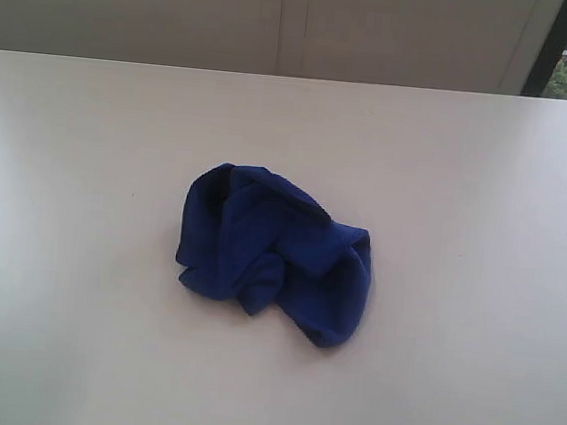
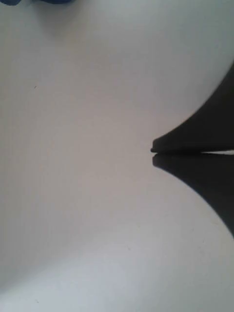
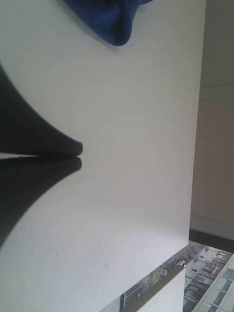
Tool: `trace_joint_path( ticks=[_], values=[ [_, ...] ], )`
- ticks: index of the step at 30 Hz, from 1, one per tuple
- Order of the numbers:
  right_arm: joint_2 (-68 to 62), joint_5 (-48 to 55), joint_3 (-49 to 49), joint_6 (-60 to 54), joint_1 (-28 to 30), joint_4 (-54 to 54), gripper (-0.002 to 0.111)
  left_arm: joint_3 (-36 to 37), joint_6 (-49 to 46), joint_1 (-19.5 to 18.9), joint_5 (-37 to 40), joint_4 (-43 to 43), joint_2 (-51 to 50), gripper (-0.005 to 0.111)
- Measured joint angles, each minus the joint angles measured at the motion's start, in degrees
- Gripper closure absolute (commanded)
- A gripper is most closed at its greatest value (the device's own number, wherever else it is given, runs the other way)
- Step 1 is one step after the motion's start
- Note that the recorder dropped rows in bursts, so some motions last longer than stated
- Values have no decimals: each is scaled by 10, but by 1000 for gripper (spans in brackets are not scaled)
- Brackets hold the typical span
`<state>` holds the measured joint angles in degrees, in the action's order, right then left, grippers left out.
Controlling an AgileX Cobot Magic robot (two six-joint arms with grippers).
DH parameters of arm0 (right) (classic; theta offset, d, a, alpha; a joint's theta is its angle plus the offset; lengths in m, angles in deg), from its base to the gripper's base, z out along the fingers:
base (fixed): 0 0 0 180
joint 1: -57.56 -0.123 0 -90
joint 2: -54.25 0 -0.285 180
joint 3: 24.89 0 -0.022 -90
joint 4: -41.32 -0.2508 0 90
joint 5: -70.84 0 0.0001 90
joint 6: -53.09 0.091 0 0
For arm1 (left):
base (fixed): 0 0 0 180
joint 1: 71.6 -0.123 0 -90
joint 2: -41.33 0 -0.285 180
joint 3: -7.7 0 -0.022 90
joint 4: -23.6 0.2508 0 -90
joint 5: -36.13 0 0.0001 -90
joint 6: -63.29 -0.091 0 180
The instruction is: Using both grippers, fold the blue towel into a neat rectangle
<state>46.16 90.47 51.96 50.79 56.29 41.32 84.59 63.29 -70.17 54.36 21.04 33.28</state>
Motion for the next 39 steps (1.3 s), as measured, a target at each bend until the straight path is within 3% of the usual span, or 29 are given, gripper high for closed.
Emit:
trace_joint_path(
  ticks=[22, 33, 39],
  values=[
    [0, -19, 0, 0, 0, 0, 108, 0, 0, 0, 0, 0, 0, 107],
    [0, -315, 0, -1, 0, 0, 108, 0, 0, 0, 0, 0, 0, 107],
    [0, -414, 0, -2, 0, 0, 108, 0, 0, 0, 0, 0, 0, 107]
  ],
)
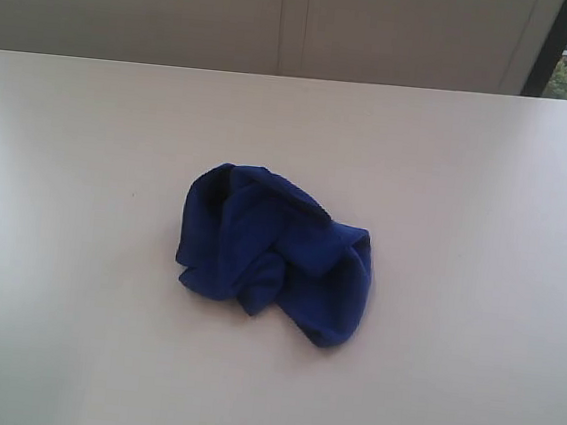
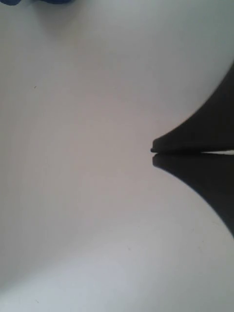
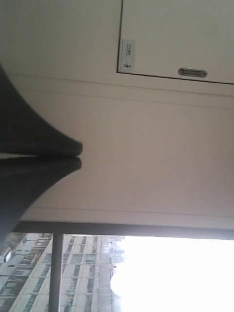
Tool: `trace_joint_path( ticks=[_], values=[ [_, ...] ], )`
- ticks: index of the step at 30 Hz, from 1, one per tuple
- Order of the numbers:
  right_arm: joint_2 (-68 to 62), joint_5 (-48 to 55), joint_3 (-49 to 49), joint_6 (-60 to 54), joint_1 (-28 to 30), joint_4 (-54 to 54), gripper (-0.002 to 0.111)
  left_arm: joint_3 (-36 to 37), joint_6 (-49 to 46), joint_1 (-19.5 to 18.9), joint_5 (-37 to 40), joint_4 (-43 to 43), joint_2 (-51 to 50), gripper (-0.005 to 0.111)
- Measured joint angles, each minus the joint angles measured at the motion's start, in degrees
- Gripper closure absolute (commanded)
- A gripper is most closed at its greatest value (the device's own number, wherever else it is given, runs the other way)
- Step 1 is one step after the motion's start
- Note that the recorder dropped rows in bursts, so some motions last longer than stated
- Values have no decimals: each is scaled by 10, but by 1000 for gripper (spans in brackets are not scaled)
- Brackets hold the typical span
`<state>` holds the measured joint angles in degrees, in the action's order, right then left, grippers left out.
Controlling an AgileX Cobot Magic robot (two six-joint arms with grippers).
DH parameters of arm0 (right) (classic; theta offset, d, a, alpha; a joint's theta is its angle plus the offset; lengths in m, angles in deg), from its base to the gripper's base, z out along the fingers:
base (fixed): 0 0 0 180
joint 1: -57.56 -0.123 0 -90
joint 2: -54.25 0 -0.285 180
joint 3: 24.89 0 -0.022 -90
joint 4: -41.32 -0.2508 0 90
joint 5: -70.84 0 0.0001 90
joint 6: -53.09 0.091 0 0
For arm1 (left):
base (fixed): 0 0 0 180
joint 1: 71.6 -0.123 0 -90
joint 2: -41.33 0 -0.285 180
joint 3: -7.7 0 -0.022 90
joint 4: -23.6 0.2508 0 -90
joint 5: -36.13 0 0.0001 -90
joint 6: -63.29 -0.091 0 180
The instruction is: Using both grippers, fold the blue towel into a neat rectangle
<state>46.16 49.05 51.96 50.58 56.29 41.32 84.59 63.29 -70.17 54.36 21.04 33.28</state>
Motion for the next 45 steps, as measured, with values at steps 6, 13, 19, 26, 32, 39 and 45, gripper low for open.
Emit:
trace_joint_path(
  ticks=[6, 13, 19, 26, 32, 39, 45],
  values=[
    [0, 23, -3, 0, 0, 0, 108, 0, 0, 0, 0, 0, 0, 107],
    [-41, 257, -133, 3, 0, 0, 108, 0, 0, 0, 0, 0, 0, 107],
    [-190, 394, -281, 55, 0, -11, 108, 0, 0, 0, 0, 0, 0, 107],
    [-421, 501, -386, -2, 0, -194, 108, 0, 0, 0, 0, 0, 0, 107],
    [-628, 522, -406, -172, -74, -489, 108, 0, 0, 0, 0, 0, 0, 107],
    [-796, 396, -406, -186, -239, -643, 108, 0, 0, 0, 0, 0, 0, 107],
    [-898, 292, -407, -191, -303, -747, 107, 0, 0, 0, 0, 0, 0, 107]
  ],
)
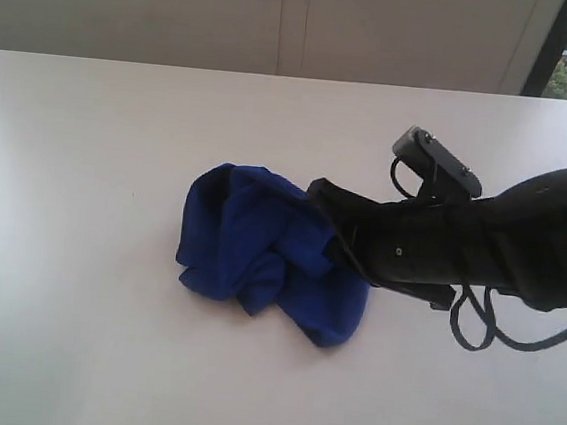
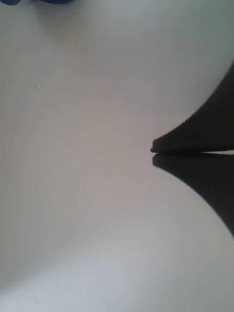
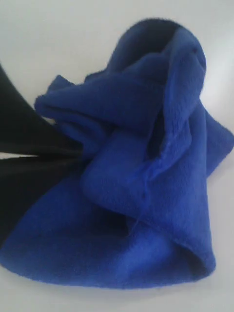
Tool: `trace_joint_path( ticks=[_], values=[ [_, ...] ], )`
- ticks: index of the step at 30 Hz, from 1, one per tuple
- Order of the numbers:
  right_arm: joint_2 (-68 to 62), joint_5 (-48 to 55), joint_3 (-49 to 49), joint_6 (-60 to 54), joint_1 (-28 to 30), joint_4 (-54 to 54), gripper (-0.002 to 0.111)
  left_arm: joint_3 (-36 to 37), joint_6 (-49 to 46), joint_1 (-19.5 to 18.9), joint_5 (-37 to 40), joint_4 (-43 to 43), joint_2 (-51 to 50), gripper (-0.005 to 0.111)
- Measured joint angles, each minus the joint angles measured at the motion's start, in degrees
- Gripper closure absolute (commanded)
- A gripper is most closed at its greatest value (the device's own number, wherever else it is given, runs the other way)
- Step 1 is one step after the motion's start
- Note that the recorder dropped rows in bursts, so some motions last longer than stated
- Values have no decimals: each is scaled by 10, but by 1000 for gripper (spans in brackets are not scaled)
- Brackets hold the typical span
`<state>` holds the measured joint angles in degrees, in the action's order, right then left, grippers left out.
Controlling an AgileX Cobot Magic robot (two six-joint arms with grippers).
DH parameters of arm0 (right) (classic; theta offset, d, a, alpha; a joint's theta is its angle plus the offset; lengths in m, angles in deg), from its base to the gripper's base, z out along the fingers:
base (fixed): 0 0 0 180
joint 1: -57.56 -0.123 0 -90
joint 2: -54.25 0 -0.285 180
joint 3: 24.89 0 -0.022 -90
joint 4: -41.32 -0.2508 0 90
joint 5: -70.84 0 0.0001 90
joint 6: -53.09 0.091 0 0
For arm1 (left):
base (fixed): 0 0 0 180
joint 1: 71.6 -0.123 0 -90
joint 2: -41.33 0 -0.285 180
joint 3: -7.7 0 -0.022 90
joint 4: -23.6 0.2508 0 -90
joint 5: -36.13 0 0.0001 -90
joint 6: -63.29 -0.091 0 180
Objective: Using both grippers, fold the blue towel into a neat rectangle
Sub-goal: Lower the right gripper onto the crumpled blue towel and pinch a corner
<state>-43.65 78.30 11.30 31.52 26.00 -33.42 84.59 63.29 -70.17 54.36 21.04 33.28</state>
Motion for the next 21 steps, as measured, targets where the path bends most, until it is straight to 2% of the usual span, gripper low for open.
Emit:
trace_joint_path(
  ticks=[9, 21],
  values=[
    [-44, -37, -24, 0, -10, -16, 73, 0, 0, 0, 0, 0, 0, 107],
    [-99, -46, -71, 0, -10, -34, 71, 0, 0, 0, 0, 0, 0, 107]
  ],
)
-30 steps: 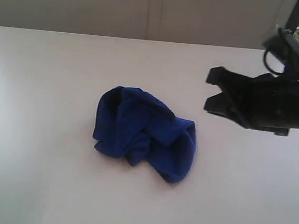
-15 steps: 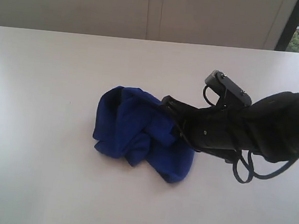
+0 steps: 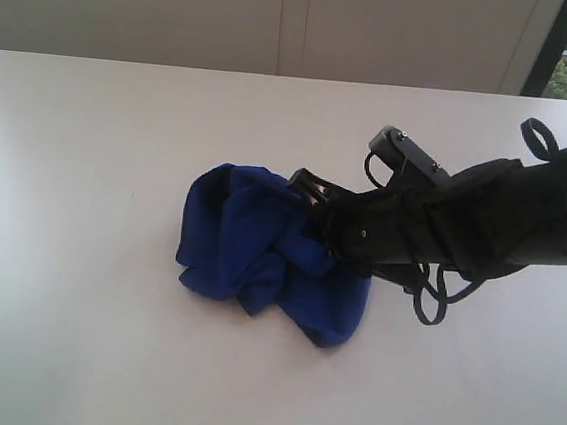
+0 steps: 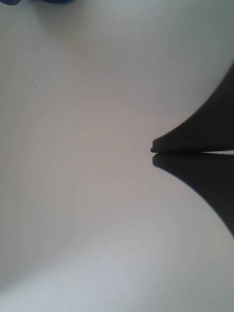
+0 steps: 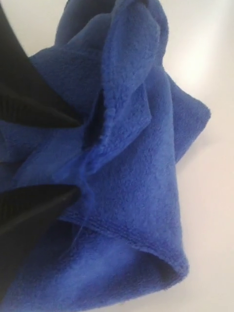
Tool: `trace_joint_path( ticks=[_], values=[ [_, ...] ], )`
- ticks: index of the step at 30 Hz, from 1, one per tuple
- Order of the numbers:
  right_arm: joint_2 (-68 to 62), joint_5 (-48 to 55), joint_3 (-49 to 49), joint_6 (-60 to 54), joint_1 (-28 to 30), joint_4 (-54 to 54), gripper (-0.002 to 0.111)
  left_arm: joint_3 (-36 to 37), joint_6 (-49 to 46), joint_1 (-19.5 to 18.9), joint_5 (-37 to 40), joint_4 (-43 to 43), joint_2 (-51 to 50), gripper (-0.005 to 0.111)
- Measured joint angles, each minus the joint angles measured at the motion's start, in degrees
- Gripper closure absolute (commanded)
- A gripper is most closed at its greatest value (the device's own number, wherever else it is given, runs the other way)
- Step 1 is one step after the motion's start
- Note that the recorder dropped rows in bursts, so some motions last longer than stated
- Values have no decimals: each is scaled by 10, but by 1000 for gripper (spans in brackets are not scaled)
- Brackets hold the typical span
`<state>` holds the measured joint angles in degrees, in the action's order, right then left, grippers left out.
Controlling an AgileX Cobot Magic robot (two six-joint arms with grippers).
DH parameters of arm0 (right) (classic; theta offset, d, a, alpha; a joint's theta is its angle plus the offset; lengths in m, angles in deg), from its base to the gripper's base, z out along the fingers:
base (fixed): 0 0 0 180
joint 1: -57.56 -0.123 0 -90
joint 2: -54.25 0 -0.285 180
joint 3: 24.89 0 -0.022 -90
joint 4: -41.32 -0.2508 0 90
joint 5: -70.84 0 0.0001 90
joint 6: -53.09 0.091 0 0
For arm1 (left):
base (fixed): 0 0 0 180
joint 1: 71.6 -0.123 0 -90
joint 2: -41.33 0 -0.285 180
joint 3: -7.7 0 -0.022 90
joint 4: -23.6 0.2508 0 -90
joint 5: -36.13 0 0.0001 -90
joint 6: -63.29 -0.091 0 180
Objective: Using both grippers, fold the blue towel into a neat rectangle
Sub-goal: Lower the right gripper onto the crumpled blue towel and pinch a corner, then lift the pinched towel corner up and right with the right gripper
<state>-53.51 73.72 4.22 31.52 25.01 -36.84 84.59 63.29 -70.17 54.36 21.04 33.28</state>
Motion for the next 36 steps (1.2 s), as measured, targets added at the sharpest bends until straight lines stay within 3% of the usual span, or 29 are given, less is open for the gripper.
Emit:
trace_joint_path(
  ticks=[10, 15, 18, 27, 36],
  values=[
    [-2, -37, -15, 0, 0, -1, 73, 0, 0, 0, 0, 0, 0, 107],
    [-2, -52, -15, 0, 0, -1, 90, 0, 0, 0, 0, 0, 0, 107],
    [-2, -59, -15, 0, 0, -2, 108, 0, 0, 0, 0, 0, 0, 107],
    [2, -87, -15, -14, 0, 0, 108, 0, 0, 0, 0, 0, 0, 107],
    [114, -81, -15, -238, 0, 11, 108, 0, 0, 0, 0, 0, 0, 107]
  ],
)
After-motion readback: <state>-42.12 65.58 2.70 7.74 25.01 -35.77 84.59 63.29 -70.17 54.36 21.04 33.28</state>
